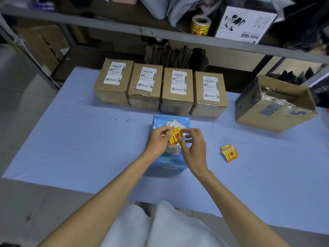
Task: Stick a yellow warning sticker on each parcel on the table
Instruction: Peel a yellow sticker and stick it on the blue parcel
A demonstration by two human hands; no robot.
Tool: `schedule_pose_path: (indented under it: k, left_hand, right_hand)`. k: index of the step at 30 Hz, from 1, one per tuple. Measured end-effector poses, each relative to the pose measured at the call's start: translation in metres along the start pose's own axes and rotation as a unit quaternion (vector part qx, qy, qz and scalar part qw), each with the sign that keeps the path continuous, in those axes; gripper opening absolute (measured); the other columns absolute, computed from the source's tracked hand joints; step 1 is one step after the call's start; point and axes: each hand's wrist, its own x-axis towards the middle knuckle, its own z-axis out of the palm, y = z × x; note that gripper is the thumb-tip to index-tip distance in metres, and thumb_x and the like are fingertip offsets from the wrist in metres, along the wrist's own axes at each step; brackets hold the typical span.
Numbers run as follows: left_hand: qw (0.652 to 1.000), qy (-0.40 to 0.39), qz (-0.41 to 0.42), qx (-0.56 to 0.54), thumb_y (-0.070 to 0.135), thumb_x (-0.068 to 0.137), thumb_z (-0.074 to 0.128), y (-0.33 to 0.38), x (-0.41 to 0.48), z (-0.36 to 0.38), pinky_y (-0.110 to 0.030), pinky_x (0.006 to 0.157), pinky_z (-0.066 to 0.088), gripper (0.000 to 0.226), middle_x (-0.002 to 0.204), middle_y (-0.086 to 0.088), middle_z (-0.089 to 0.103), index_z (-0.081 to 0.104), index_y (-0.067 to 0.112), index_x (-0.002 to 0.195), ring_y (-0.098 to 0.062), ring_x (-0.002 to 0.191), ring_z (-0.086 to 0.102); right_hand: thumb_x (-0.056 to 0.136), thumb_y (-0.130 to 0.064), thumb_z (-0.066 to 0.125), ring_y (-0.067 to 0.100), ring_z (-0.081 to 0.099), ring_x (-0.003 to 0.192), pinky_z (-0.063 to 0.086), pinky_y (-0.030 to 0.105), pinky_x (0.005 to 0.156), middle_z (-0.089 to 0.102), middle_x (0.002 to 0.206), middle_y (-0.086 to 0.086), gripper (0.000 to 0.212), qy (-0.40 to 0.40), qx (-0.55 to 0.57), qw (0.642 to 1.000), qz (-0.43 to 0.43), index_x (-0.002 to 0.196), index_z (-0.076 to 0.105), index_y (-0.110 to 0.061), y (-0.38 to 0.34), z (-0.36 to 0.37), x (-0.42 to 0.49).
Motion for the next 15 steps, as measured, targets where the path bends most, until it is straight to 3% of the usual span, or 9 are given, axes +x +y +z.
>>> schedule_pose_path:
  k: [2, 7, 10, 15]
  left_hand:
    - [1.000, -0.017, -0.001, 0.020, 0.006, 0.095, 0.053, -0.001, 0.001, -0.006, -0.018, 0.068, 0.055, 0.022, 0.101, -0.004, 0.061, 0.067, 0.009, 0.112, -0.016, 0.085, 0.063]
    - [1.000, -0.001, -0.013, -0.012, 0.009, 0.086, 0.068, -0.001, 0.003, -0.015, -0.024, 0.069, 0.058, 0.018, 0.098, -0.011, 0.065, 0.066, 0.012, 0.104, -0.017, 0.081, 0.067]
    - [0.999, 0.009, -0.022, -0.042, 0.012, 0.089, 0.065, 0.003, 0.004, -0.018, -0.024, 0.070, 0.058, 0.008, 0.101, -0.013, 0.067, 0.065, 0.010, 0.097, -0.020, 0.088, 0.067]
    - [0.996, -0.022, -0.048, -0.078, 0.014, 0.095, 0.055, 0.009, 0.002, -0.021, -0.016, 0.058, 0.054, 0.013, 0.086, -0.005, 0.068, 0.063, 0.005, 0.101, -0.013, 0.074, 0.066]
  right_hand:
    - [0.090, -0.017, 0.066, 0.012, 0.060, 0.086, 0.050, 0.019, 0.069, 0.060, 0.104, -0.002, 0.023, -0.009, 0.032, 0.997, 0.070, 0.112, 0.062, -0.013, 0.000, -0.003, 0.006]
    - [0.084, 0.000, 0.068, 0.026, 0.068, 0.082, 0.058, 0.033, 0.068, 0.070, 0.086, 0.009, 0.006, -0.016, 0.178, 0.966, 0.188, 0.088, 0.069, -0.004, -0.006, -0.007, 0.019]
    - [0.083, 0.004, 0.068, 0.024, 0.067, 0.077, 0.057, 0.026, 0.058, 0.068, 0.085, 0.015, 0.010, -0.001, 0.237, 0.946, 0.220, 0.084, 0.064, -0.005, -0.013, -0.010, 0.021]
    - [0.083, 0.005, 0.068, 0.021, 0.069, 0.076, 0.058, 0.025, 0.057, 0.069, 0.086, 0.015, 0.008, -0.011, 0.244, 0.945, 0.219, 0.087, 0.064, -0.001, -0.017, -0.015, 0.024]
